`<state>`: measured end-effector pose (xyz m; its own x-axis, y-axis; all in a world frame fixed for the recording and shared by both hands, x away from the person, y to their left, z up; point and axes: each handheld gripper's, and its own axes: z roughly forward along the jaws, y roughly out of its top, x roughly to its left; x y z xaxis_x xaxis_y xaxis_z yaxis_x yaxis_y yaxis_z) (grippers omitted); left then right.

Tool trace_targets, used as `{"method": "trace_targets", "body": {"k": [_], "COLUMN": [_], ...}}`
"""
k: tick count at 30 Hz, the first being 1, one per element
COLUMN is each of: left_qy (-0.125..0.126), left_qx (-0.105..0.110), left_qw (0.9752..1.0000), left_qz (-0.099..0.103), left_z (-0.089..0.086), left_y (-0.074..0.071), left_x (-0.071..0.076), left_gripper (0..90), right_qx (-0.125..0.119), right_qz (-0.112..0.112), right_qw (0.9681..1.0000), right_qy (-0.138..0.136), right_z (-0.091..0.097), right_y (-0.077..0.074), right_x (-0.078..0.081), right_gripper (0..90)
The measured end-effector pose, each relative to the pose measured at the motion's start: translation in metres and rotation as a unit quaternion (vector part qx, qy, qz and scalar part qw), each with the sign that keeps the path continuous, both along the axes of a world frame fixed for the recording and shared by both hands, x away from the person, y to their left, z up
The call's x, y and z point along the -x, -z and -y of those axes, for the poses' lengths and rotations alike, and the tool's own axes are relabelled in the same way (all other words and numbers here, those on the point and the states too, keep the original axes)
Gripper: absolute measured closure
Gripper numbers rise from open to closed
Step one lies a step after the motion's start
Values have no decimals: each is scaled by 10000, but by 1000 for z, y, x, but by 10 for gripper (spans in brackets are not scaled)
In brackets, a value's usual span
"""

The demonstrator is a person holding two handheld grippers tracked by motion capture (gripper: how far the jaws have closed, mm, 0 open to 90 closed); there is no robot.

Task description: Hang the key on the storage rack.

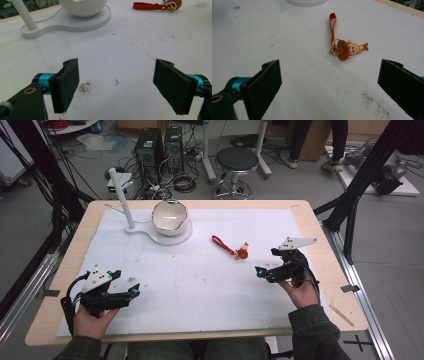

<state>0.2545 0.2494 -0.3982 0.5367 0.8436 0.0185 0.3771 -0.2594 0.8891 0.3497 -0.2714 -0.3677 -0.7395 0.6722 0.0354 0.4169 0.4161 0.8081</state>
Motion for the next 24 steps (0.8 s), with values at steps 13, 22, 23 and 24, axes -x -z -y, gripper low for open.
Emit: {"method": "trace_targets", "body": {"k": [13,22,23,24], "left_qy": [12,15,16,7], "left_qx": [-10,-11,-8,9], "left_qw": [10000,10000,10000,10000], "left_qz": [-14,-29,-24,-20], "left_z": [1,1,1,1], "left_y": [0,0,0,0], "left_x": [0,-1,0,-1], "left_gripper": [215,215,215,215], "right_qx": [119,207,207,212], "right_qz": [-71,-203,-203,-195], "right_qw": [9999,9994,9994,9994], "right_qy": [-98,-166,-166,-192], "right_z": [-18,-37,-37,-39], "right_y": [-17,-26,-26,-26], "right_x": [-27,-55,-55,-58], "right_gripper": [48,56,56,60]}}
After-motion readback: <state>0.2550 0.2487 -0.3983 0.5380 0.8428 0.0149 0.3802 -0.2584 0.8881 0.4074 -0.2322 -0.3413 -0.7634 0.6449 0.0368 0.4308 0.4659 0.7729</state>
